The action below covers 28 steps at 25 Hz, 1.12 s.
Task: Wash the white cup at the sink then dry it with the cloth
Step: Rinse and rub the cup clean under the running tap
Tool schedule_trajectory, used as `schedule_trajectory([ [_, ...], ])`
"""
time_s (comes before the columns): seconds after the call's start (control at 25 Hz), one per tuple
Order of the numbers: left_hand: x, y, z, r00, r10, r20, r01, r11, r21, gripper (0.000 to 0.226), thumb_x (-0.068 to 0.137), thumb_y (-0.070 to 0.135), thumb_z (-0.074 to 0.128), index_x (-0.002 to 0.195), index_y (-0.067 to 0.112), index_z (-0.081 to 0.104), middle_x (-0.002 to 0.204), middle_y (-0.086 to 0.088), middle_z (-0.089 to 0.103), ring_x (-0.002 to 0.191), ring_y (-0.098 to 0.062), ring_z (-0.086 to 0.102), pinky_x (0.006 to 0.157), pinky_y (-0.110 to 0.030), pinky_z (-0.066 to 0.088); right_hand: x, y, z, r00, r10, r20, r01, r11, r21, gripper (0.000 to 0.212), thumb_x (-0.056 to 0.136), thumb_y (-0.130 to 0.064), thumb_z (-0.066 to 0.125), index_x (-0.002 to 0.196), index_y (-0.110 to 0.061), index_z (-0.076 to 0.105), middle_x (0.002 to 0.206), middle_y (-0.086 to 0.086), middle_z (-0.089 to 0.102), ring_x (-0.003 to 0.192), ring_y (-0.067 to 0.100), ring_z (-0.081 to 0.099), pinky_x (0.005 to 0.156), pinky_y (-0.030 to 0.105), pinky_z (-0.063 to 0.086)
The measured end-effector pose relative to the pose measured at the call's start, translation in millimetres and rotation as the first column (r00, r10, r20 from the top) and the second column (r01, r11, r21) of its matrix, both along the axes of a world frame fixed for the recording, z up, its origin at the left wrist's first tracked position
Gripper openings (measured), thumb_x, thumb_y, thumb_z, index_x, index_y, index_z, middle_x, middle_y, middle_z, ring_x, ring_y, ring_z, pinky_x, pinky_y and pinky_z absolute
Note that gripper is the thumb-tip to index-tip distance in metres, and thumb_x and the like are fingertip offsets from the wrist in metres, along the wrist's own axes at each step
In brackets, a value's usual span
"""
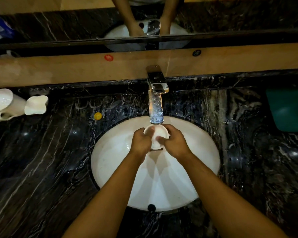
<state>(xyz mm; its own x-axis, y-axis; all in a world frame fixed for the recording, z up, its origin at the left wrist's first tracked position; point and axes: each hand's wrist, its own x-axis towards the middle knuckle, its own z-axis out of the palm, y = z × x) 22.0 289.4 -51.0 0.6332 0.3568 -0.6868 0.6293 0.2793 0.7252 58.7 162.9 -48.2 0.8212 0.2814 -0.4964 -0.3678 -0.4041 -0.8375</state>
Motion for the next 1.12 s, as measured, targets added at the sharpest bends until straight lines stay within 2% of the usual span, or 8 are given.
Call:
schedule_trajectory([
  [0.12,0,-6,-2,1.0,0.031,-0.004,-0.031,0.996,-0.086,0.031,0.105,0.008,0.04,0.126,0.005,0.062,0.121,-0.021,0.068,0.104,-0.04,0.068,0.06,-0.042,0.064,-5,6,-8,0.998,-0.059,0.014,0.06,0.982,-0.182,0.041,0.079,-0.028,0.084,0.113,-0.022,0.062,0.098,-0.007,0.067,0.09,0.016,0.065,0.073,0.028,0.053],
  [0.24,-4,-4,1,0.998,0.061,0.0,-0.061,0.987,-0.148,0.03,0.105,0.003,0.039,0.127,0.004,0.059,0.112,-0.018,0.069,0.098,-0.038,0.068,0.059,-0.046,0.064,3,7,-10,0.995,-0.06,0.075,0.08,0.952,-0.297,0.011,0.095,-0.033,0.066,0.093,-0.023,0.063,0.087,-0.001,0.07,0.085,0.023,0.069,0.059,0.023,0.044],
  [0.32,-4,-1,-1,0.997,0.079,0.001,-0.078,0.986,-0.147,0.034,0.104,0.002,0.039,0.132,0.0,0.058,0.117,-0.023,0.068,0.105,-0.044,0.067,0.072,-0.056,0.064,4,6,-12,0.998,-0.057,-0.018,0.054,0.99,-0.127,0.007,0.097,-0.02,0.062,0.103,-0.022,0.064,0.102,0.004,0.072,0.097,0.026,0.07,0.069,0.025,0.053],
  [0.4,-1,2,-5,0.997,0.072,0.0,-0.071,0.989,-0.126,0.038,0.102,0.002,0.038,0.135,-0.001,0.056,0.126,-0.028,0.064,0.112,-0.048,0.064,0.083,-0.063,0.061,1,8,-10,0.997,0.012,-0.07,-0.014,0.999,-0.031,0.031,0.088,-0.012,0.073,0.117,-0.019,0.064,0.111,0.004,0.071,0.103,0.025,0.069,0.083,0.035,0.057],
  [0.56,-1,0,0,0.995,0.095,0.022,-0.091,0.986,-0.137,0.034,0.102,0.001,0.037,0.125,0.005,0.062,0.114,-0.022,0.069,0.102,-0.043,0.069,0.069,-0.052,0.065,6,13,-8,0.994,-0.11,0.026,0.113,0.98,-0.166,0.018,0.098,-0.023,0.062,0.109,-0.012,0.072,0.102,0.006,0.076,0.094,0.025,0.072,0.077,0.032,0.057],
  [0.72,-1,5,-4,0.995,0.096,0.032,-0.094,0.993,-0.068,0.03,0.105,0.006,0.041,0.125,0.002,0.063,0.115,-0.025,0.07,0.1,-0.046,0.07,0.075,-0.061,0.063,5,8,-5,0.984,-0.005,-0.176,0.029,0.99,0.136,0.038,0.089,0.005,0.065,0.12,-0.017,0.063,0.114,0.006,0.073,0.094,0.016,0.071,0.068,0.023,0.059],
  [0.96,-1,1,-1,0.991,0.124,0.04,-0.12,0.989,-0.085,0.021,0.09,0.015,0.075,0.11,0.014,0.069,0.104,-0.016,0.076,0.091,-0.035,0.075,0.075,-0.06,0.064,-4,9,-6,0.995,-0.096,0.036,0.098,0.993,-0.068,0.017,0.098,-0.029,0.064,0.109,-0.017,0.065,0.097,-0.001,0.074,0.089,0.019,0.072,0.068,0.021,0.056],
  [1.12,7,-4,-4,0.986,0.165,-0.022,-0.167,0.97,-0.175,0.018,0.1,0.02,0.058,0.116,0.017,0.066,0.112,-0.015,0.075,0.093,-0.032,0.072,0.078,-0.051,0.062,-10,9,4,0.961,-0.07,0.267,0.118,0.978,-0.17,0.017,0.095,-0.034,0.066,0.109,-0.026,0.06,0.085,-0.014,0.067,0.073,0.004,0.064,0.055,0.01,0.044],
])
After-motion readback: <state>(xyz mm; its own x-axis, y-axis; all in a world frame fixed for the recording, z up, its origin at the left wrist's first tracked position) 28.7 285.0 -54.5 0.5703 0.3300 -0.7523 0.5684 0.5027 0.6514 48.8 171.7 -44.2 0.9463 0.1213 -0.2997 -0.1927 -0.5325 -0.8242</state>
